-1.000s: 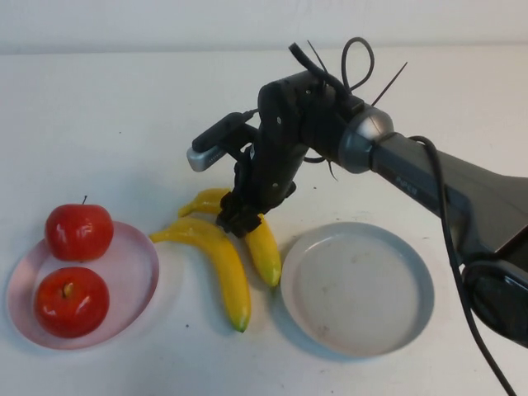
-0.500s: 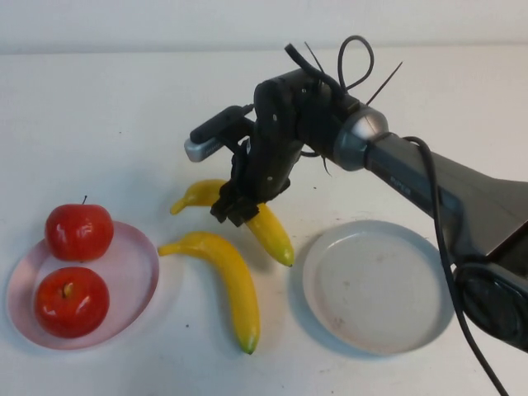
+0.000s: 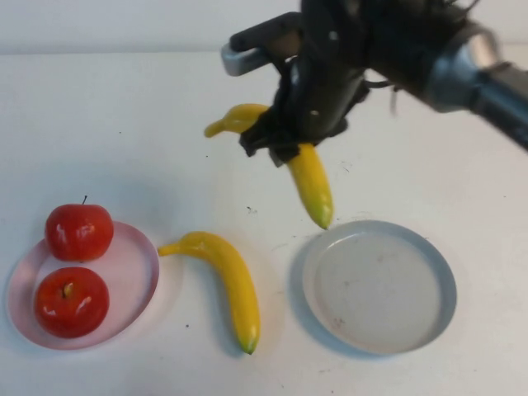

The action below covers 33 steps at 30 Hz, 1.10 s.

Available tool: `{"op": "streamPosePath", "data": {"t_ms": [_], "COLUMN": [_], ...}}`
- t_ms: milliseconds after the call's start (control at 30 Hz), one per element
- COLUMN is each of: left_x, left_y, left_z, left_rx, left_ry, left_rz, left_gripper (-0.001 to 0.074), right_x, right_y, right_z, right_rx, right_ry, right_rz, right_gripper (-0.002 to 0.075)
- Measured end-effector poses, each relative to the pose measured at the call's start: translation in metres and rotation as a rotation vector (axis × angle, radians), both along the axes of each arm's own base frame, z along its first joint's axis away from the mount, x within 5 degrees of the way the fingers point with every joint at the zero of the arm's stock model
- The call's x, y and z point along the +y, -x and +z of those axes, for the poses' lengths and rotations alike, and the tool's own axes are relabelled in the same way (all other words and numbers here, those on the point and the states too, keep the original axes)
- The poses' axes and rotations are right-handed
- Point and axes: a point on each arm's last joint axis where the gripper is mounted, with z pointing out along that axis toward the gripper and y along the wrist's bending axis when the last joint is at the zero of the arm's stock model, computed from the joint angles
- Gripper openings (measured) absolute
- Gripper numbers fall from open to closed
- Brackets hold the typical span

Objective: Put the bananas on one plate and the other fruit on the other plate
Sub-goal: Put another type of fruit in the right plate

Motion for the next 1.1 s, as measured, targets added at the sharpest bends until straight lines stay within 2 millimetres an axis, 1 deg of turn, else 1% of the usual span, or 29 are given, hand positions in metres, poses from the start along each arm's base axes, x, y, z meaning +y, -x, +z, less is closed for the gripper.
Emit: {"op": "streamPosePath", "data": {"t_ms": [33,67,133,167,233,300,433,533,700,933,1100], "left_x": [0.0,0.0,0.0,0.0,0.0,0.0,0.0,0.0,0.0,0.0,0.0], "left_y": [0.0,0.0,0.0,0.0,0.0,0.0,0.0,0.0,0.0,0.0,0.0], "left_z": [0.0,0.0,0.0,0.0,0.0,0.0,0.0,0.0,0.0,0.0,0.0], "left_rx": [0.0,0.0,0.0,0.0,0.0,0.0,0.0,0.0,0.0,0.0,0.0], "left_ry": [0.0,0.0,0.0,0.0,0.0,0.0,0.0,0.0,0.0,0.0,0.0], "left_rz": [0.0,0.0,0.0,0.0,0.0,0.0,0.0,0.0,0.0,0.0,0.0], "left_gripper": [0.0004,0.0004,0.0004,0.0004,0.0004,0.0004,0.0004,0.0004,0.0004,0.0004,0.0004], "right_x": [-0.008,-0.016,-0.035,-0.043,-0.065,-0.081,-0.102,-0.103,-0.103,-0.107,-0.113], "right_y": [0.01,0.018,0.037,0.045,0.063,0.072,0.076,0.077,0.071,0.061,0.055], "right_z": [0.005,0.004,0.009,0.007,-0.005,-0.021,-0.057,-0.073,-0.084,-0.105,-0.114], "right_rx": [0.01,0.031,0.048,0.065,0.125,0.17,0.217,0.218,0.227,0.269,0.275], "right_ry": [0.004,0.018,0.037,0.047,0.073,0.081,0.08,0.053,0.022,0.067,0.103], "right_rz": [-0.018,-0.039,-0.09,-0.113,-0.178,-0.237,-0.302,-0.307,-0.327,-0.352,-0.362], "right_gripper": [0.0313,0.0313,0.0313,0.0313,0.0313,0.0313,0.0312,0.0312,0.0312,0.0312,0.0312]}}
